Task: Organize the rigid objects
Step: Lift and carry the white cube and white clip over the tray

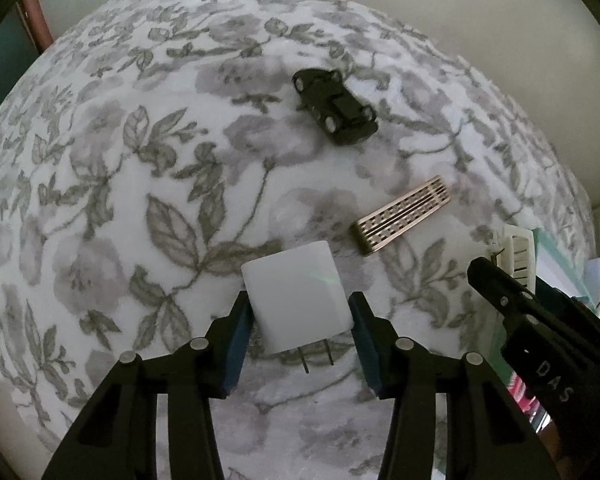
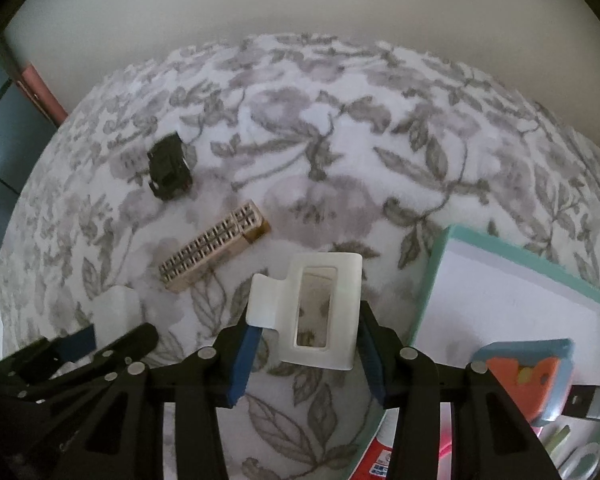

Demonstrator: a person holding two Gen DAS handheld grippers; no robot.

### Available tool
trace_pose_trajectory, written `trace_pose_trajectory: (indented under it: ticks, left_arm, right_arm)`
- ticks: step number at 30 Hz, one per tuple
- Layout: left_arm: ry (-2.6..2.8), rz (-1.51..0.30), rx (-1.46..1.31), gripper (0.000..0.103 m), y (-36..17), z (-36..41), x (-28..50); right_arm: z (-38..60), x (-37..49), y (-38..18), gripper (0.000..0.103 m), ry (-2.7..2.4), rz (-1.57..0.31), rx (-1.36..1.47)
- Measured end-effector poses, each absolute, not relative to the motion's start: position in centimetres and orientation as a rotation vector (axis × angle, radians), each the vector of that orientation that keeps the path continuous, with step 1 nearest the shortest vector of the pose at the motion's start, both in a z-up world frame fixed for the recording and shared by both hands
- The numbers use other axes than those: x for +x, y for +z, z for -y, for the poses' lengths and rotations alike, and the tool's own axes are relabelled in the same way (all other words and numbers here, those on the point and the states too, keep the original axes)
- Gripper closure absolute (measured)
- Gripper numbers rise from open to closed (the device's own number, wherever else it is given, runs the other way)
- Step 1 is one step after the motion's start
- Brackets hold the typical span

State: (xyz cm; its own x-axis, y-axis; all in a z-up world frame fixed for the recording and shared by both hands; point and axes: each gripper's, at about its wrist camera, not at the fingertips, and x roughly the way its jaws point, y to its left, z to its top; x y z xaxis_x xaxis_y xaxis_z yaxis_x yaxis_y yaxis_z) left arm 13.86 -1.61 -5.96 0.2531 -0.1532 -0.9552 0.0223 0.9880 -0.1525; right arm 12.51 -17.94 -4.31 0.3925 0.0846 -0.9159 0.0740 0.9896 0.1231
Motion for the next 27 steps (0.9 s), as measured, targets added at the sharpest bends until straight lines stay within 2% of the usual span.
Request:
trace_pose_trajectory:
  ticks: [16,27]
  left_arm:
    - [-0.305,-1.085,-0.110,0.053,3.8,6.0,11.8]
    - [-0.483,-1.068,-0.084,0.053,5.4,12.0,7.4]
  right_arm:
    - [21.7,10.0,4.7,0.054,-0.020,-0.969,0.217]
    - [27.9,4.2,8.4,0.054,-0.165,-0.926,0.310]
